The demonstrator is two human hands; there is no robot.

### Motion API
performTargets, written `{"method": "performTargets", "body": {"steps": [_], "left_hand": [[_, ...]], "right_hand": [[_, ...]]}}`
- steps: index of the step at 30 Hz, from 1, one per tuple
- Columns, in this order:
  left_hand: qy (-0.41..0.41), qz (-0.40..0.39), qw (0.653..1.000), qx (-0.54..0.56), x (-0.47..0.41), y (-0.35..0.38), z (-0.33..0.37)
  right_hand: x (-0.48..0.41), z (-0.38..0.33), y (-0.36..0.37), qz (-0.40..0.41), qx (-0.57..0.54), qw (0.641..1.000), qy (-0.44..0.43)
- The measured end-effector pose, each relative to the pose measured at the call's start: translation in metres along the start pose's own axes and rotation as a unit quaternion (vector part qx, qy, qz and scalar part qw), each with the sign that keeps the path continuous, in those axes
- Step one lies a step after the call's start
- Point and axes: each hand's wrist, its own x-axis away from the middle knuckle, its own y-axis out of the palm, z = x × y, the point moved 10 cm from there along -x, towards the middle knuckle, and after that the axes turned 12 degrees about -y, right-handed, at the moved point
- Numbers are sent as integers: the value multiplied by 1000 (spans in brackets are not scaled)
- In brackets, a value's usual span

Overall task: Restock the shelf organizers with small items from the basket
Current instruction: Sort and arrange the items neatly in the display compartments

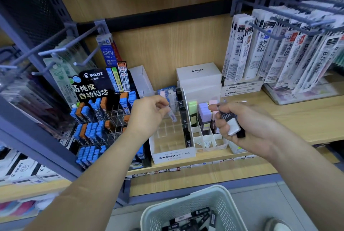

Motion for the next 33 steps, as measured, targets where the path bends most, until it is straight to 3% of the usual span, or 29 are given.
{"method": "performTargets", "body": {"steps": [9, 15, 19, 22, 25, 27, 30, 33], "left_hand": [[97, 0, 990, -104, 9, 20, 19], [160, 28, 970, -183, 5, 31, 25], [161, 32, 965, -202, 5, 32, 24], [117, 42, 979, -163, 5, 20, 28], [16, -46, 998, 33, 8, 14, 34], [-4, -170, 975, 146, 22, 24, 51], [67, -291, 950, 95, 50, 41, 77], [112, -251, 961, 12, 56, 44, 80]], "right_hand": [[8, -4, 8, -46, 61, 997, -13], [8, 2, 5, -26, 72, 997, 9], [9, 1, 7, -41, 109, 993, -3], [6, -2, 4, -36, 126, 991, -19], [5, -5, 3, -43, 149, 987, -32], [4, -6, 2, -44, 157, 986, -42], [3, -8, 3, -43, 159, 985, -52], [4, -8, 2, -33, 160, 985, -57]]}}
